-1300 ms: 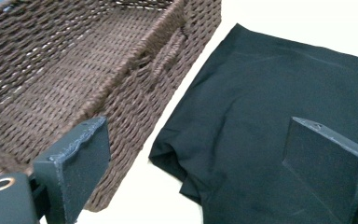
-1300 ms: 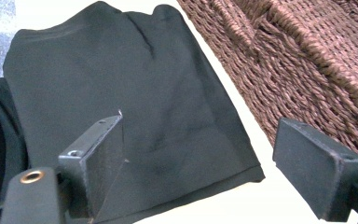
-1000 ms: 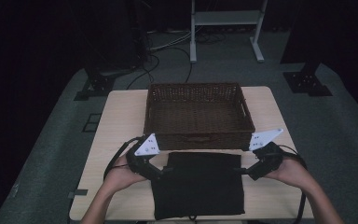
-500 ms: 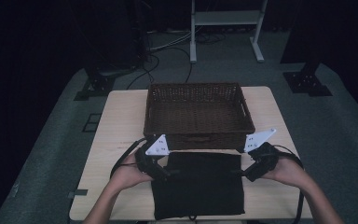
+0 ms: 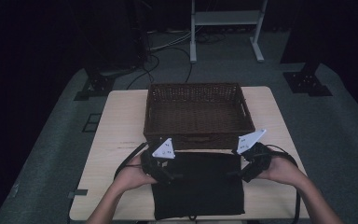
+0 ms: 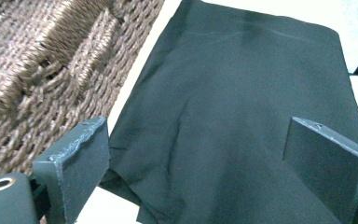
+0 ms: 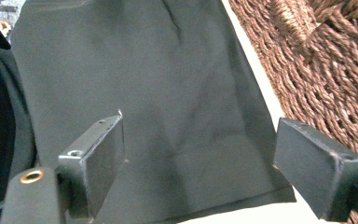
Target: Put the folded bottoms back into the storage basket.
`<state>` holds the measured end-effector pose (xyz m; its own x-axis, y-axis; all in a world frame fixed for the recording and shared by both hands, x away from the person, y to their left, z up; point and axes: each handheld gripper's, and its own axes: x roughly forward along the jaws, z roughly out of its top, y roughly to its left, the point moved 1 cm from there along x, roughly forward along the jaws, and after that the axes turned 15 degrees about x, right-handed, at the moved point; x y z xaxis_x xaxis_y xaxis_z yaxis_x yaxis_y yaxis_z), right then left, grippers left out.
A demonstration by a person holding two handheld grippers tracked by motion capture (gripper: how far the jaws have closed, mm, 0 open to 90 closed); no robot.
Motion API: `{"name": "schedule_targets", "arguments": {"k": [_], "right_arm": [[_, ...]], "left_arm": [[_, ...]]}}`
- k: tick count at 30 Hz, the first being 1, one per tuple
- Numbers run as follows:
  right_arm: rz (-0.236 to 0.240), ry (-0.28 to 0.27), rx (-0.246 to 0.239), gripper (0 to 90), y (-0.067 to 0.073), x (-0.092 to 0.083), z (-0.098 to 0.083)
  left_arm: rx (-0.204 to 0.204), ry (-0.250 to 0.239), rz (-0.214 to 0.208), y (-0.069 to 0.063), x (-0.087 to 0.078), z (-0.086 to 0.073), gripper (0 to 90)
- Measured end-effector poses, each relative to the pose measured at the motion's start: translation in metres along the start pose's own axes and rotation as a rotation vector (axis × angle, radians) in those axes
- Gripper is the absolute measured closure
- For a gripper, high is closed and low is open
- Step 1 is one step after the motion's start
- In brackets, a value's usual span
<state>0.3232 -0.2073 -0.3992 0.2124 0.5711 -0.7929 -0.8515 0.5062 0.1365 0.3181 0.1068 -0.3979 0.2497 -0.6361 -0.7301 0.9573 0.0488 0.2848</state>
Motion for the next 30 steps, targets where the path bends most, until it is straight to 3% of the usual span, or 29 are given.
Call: {"name": "schedule_targets", "arguments": {"k": [30], "right_arm": [[0.021,0.117,-0.028,15.8,-0.001,0.04,0.004]], "left_arm": [[-0.007,0.07,-0.101,-0.004,0.032,-0.006,6.6]]}}
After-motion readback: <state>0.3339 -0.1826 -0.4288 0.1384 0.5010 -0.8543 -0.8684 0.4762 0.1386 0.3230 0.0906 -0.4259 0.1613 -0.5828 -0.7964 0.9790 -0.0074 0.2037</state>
